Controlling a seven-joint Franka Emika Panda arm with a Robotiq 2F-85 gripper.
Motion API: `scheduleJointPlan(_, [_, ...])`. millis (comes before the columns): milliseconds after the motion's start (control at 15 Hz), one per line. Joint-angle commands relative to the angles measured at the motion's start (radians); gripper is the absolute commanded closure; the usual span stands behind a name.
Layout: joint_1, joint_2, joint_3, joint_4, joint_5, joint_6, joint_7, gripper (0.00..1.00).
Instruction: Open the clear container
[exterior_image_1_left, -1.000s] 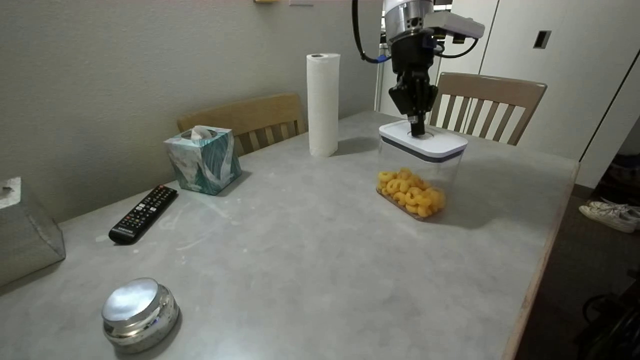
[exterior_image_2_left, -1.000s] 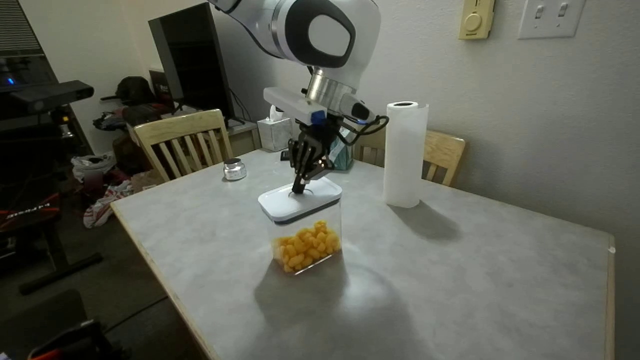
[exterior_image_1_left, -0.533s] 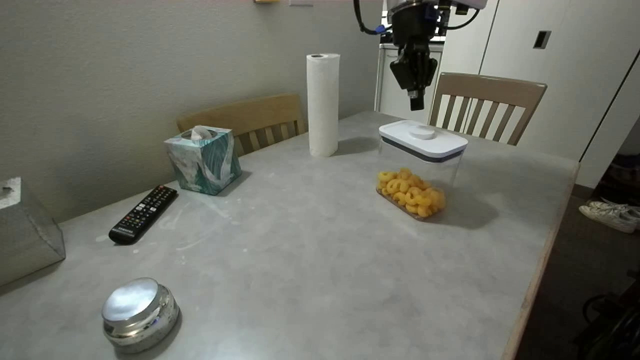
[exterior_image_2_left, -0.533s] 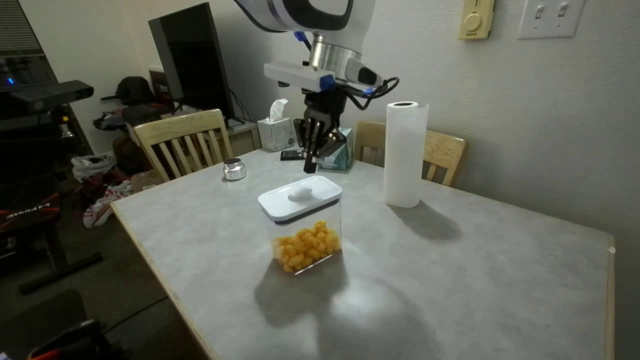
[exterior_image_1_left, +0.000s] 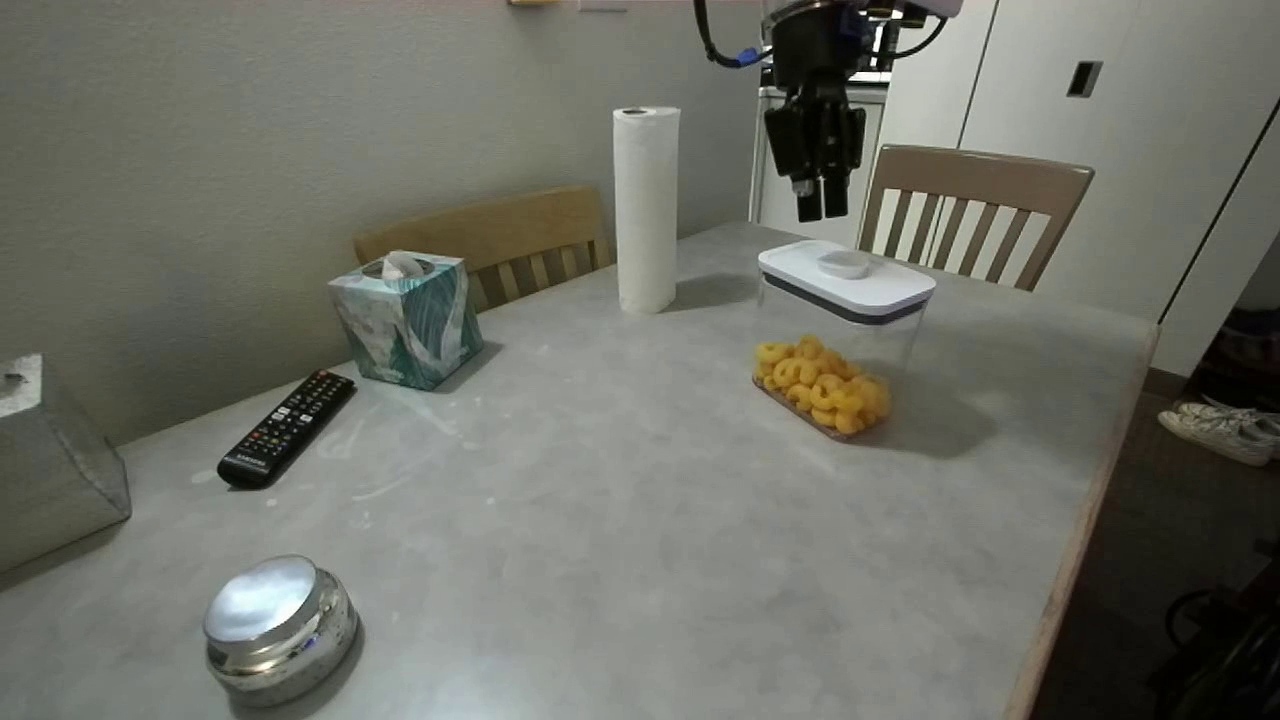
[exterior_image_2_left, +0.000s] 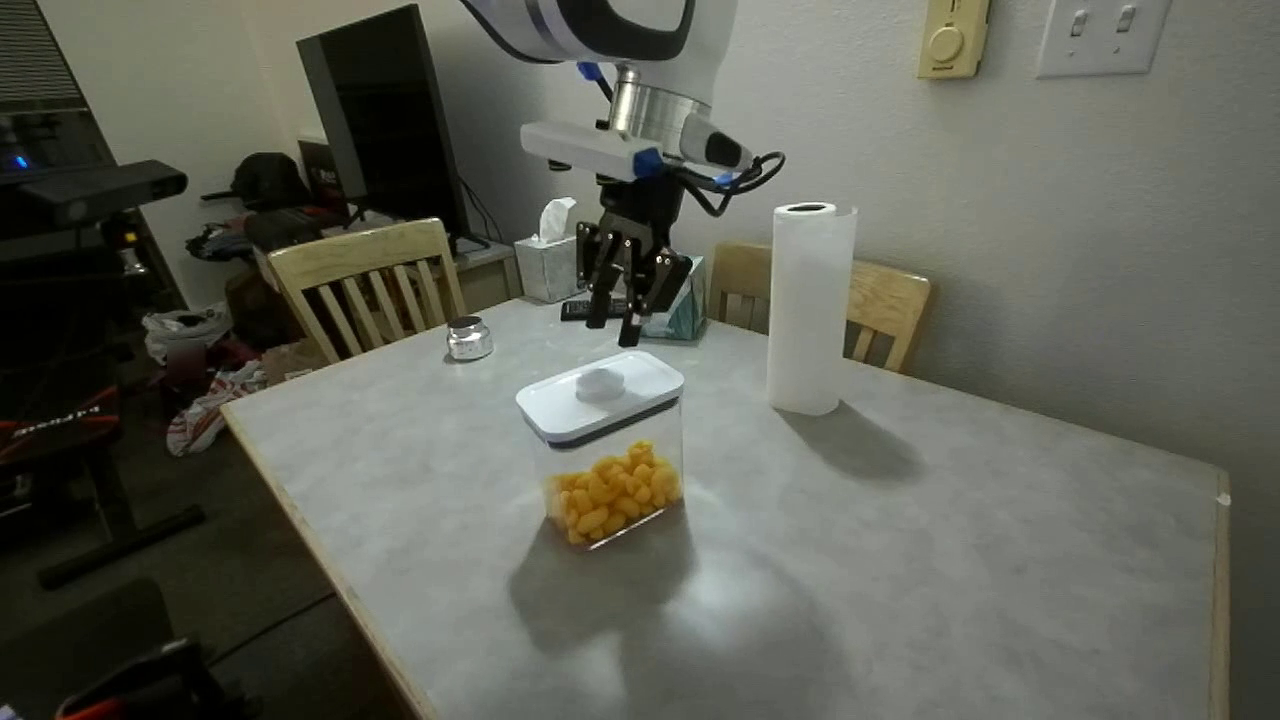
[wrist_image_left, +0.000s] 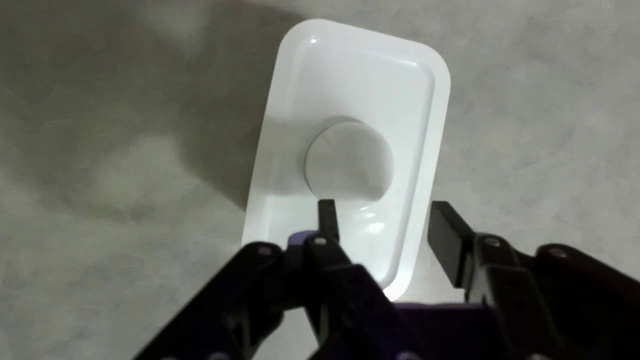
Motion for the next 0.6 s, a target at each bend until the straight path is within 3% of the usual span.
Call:
scheduleJointPlan(0, [0.003,-0.032,0.007,-0.047,0.000,0.007,0.010,0.18])
scheduleJointPlan(200, [0.006,-0.038,0.007,-0.070,0.005,0.010,0.021,0.01])
scheduleJointPlan(533, [0.008,-0.038,0.008,-0.110,0.013,0.027,0.034,0.00])
